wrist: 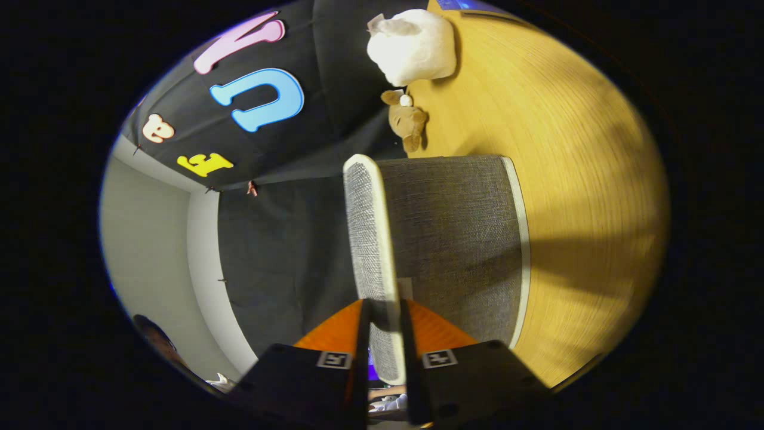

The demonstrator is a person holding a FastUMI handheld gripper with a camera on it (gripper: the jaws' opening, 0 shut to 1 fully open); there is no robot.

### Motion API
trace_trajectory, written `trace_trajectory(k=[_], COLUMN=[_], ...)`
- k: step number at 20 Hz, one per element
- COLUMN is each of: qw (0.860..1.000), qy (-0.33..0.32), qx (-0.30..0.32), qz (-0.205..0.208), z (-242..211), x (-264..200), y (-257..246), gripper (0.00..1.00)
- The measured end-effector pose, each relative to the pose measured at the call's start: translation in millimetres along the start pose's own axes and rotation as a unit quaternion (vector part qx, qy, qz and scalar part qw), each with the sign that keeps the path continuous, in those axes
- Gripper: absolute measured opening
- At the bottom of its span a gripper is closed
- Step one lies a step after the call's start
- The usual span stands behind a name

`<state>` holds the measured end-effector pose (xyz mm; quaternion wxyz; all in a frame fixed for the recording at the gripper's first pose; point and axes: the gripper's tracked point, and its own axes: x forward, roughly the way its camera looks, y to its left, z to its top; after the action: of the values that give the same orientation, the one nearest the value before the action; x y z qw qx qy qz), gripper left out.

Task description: Open the storage box then place both shoes into the box .Put the left shoe in first, then the right shoe, with the right side of both shoes facing outward in a uniform manner.

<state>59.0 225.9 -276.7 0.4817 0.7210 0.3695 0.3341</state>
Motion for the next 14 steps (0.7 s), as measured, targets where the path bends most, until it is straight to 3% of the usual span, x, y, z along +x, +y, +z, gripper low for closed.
trace_trajectory(k=[1,8,14], qw=[1.0,0.997,0.989], qy=[-0.008,-0.028,-0.04], qx=[-0.019,-0.066,-0.133], qz=[-0.007,-0.04,-0.045], z=[-0.9,-1.2,-4.1], x=[2.1,2.4,26.6], y=[1.0,21.6,97.7], gripper=[0.06,0.05,0.05])
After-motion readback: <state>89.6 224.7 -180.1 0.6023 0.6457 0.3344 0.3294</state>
